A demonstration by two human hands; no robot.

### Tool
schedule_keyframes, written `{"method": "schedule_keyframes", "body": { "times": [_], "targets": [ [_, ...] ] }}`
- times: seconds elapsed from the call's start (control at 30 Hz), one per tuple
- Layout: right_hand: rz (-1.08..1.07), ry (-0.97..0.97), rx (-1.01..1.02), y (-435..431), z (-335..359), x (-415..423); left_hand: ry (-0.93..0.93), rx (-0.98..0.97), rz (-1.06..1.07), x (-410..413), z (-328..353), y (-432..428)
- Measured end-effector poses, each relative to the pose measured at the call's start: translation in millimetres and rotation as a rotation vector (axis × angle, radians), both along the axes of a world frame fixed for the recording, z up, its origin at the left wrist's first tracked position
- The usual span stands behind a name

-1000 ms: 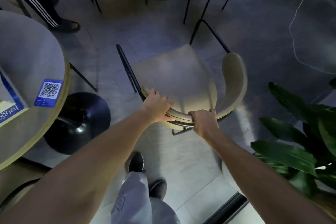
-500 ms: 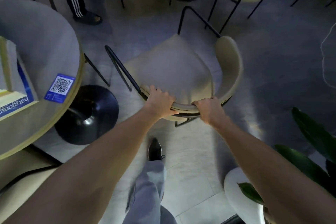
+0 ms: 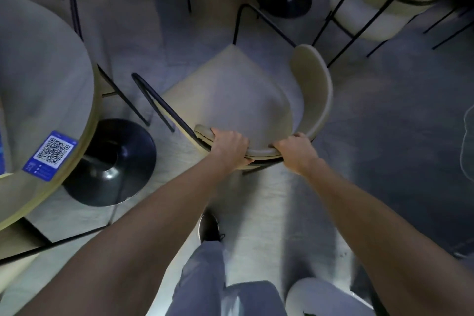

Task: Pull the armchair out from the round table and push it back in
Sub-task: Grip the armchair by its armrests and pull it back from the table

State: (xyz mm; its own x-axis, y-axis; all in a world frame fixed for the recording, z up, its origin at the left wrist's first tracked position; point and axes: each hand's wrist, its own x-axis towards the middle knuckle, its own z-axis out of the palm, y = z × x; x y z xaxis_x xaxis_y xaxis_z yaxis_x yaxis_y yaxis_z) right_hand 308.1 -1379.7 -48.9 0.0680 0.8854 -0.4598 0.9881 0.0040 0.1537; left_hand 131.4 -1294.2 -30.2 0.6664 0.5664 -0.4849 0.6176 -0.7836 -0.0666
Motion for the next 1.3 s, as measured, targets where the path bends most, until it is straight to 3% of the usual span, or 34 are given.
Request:
{"method": "schedule_keyframes", "body": {
  "times": [0.4, 0.6, 0.8, 0.93, 1.3],
  "targets": [
    [0.265, 0.016, -0.026, 66, 5, 85, 0.008, -0.121, 0.257, 99, -6, 22],
    [0.514, 0.132, -0.126, 91, 11, 129, -0.035, -0.227, 0.516, 165, -8, 11],
    [0.665, 0.061, -0.190, 119, 20, 186, 0.031, -0.177, 0.681, 191, -9, -1],
    [0.700, -0.011, -0.110, 133, 18, 224, 0.025, -0.134, 0.733, 210, -10, -9],
    [0.739, 0.082, -0.064, 140, -13, 234, 0.052, -0.038, 0.880, 232, -15, -15]
  ]
}}
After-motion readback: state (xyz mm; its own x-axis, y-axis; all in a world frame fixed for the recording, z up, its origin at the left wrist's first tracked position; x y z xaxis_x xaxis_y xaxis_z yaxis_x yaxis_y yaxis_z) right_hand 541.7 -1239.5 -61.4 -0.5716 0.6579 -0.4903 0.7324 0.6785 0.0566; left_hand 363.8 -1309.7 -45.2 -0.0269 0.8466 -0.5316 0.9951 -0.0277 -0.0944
